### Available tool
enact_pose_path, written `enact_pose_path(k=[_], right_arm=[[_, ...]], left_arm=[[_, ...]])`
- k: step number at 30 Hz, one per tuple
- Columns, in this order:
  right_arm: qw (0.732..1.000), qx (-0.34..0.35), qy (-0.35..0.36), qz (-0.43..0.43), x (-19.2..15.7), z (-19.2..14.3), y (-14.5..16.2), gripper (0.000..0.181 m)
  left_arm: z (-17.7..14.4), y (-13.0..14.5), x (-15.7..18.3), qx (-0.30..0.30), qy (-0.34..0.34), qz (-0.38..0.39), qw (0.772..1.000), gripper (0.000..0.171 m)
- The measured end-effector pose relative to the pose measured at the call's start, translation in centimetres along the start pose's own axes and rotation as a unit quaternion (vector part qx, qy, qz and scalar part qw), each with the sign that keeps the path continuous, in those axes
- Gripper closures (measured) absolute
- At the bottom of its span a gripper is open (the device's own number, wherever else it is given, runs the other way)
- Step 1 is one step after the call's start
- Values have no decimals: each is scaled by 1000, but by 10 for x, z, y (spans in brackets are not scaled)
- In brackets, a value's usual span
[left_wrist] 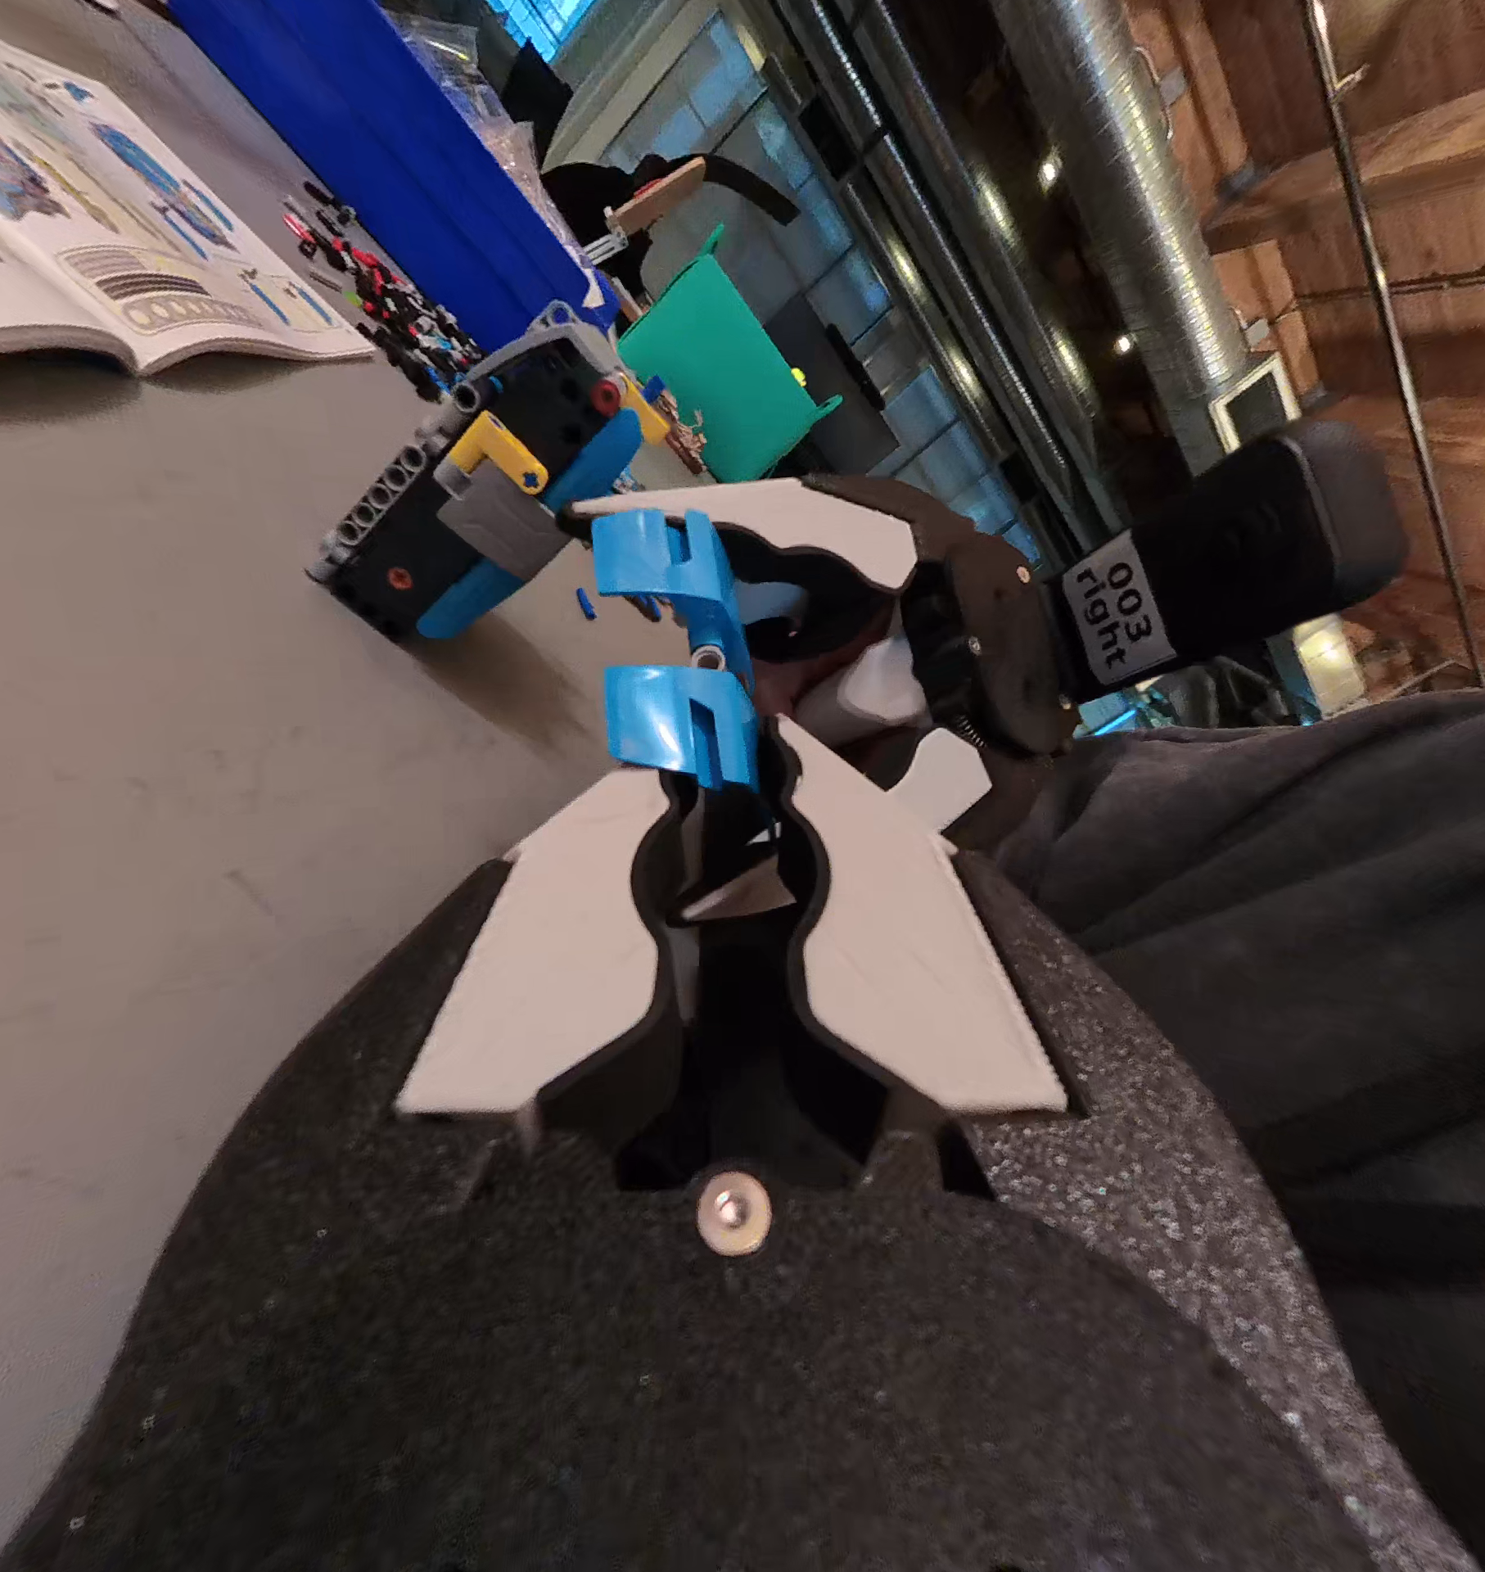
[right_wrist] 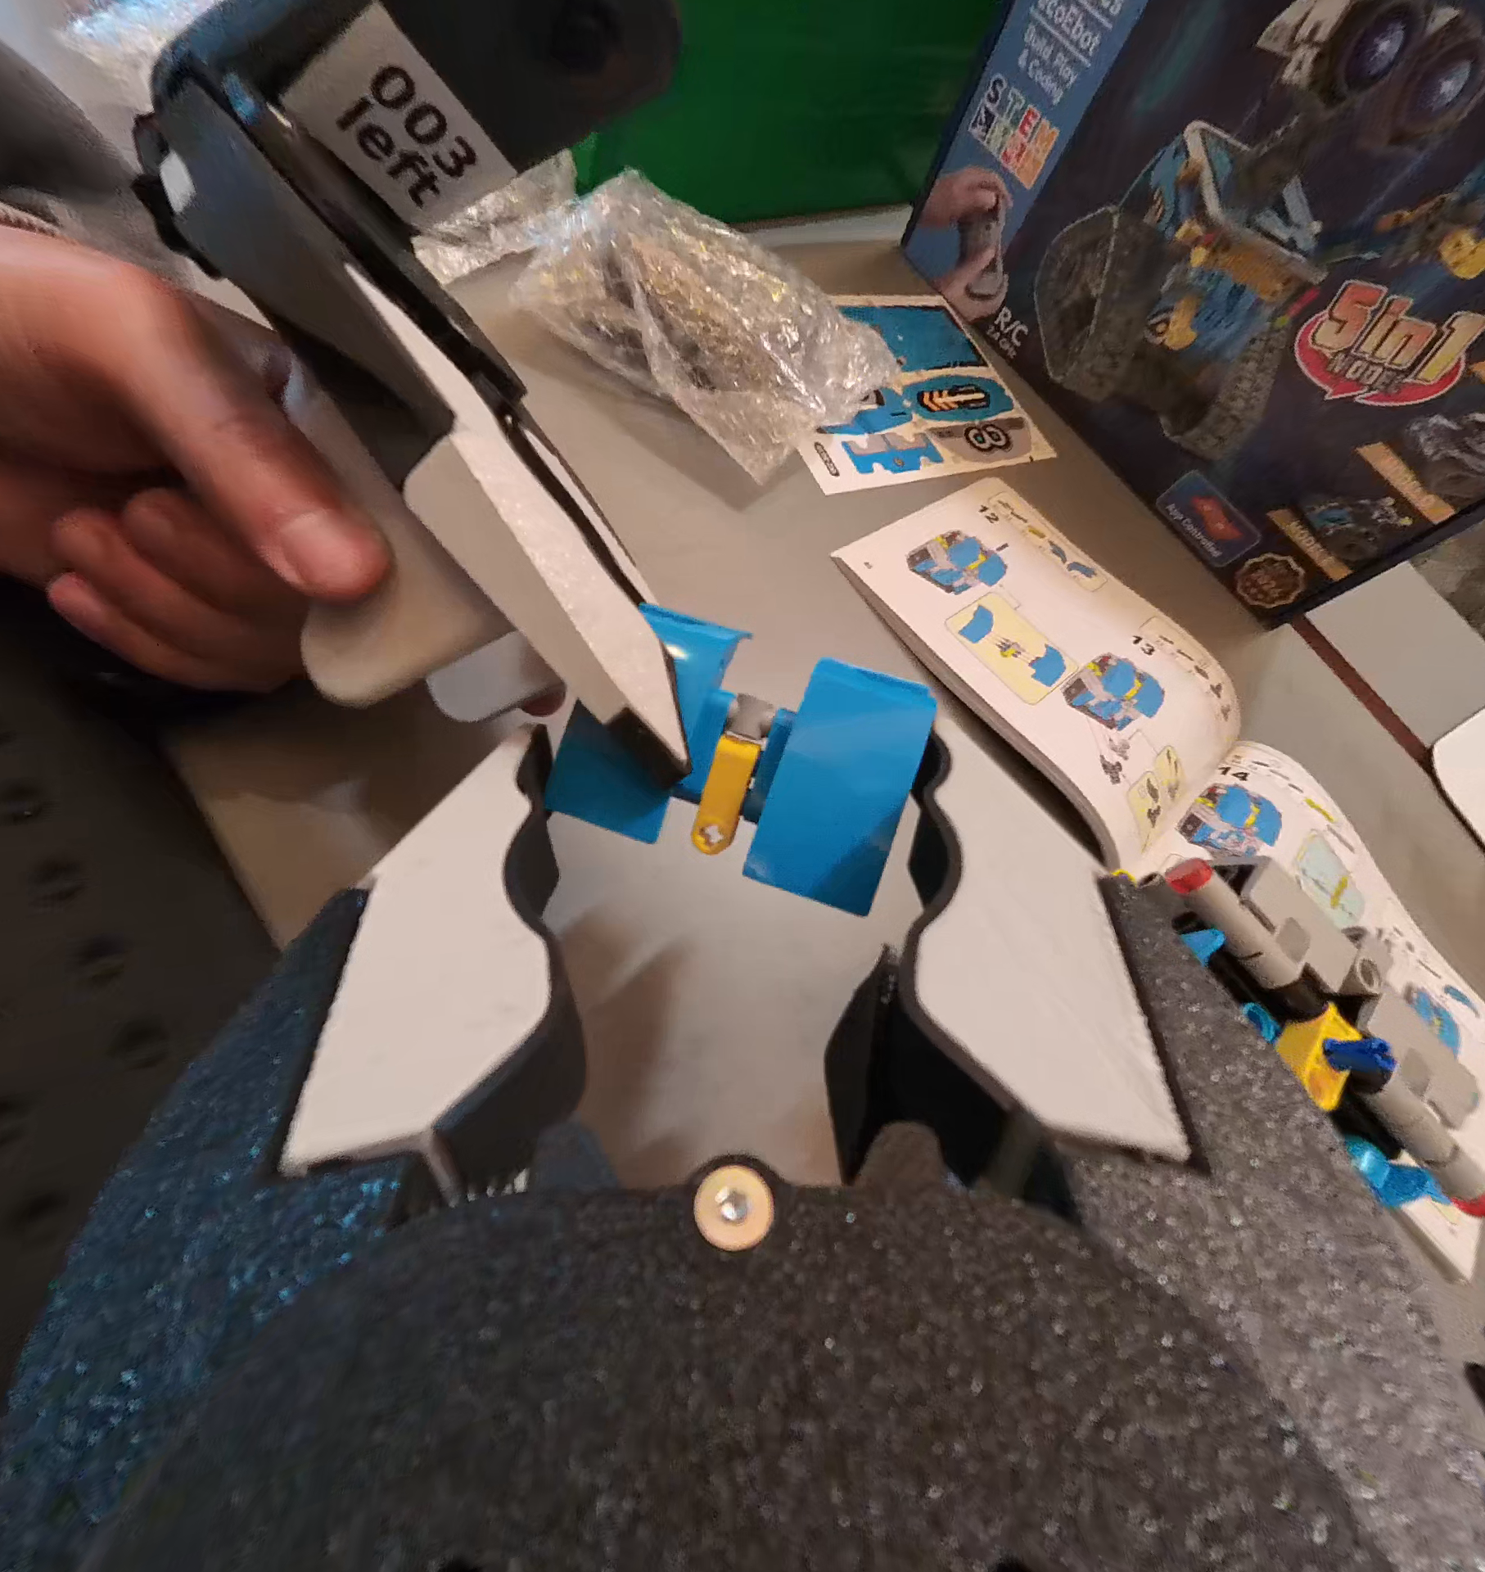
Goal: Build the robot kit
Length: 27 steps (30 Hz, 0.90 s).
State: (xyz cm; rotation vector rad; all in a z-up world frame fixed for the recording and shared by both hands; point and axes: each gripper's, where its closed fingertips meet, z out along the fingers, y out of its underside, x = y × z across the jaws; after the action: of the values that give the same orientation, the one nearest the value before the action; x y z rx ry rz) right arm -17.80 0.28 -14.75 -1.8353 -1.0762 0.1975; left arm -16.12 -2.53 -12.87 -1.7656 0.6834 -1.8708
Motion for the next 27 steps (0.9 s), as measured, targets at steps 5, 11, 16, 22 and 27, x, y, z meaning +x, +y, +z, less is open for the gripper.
enact_pose_path(k=[5,11,16,22,27], right_arm=[[1000,0,-9,17,-3,4,4,98],[998,3,30,50,1,9,6,104],[999,-4,40,35,5,9,3,102],[999,-16,43,8,3,5,6,103],[999,-16,23,22,0,5,8,106]], left_arm=[[0,2,-3,-8,-15,17,1000,159],[-2,-4,-10,14,-39,14,999,160],[-3,-7,-9,23,-29,7,999,159],[-1,-3,-6,7,-23,15,1000,159],[-1,-1,-7,2,-28,18,999,159]])
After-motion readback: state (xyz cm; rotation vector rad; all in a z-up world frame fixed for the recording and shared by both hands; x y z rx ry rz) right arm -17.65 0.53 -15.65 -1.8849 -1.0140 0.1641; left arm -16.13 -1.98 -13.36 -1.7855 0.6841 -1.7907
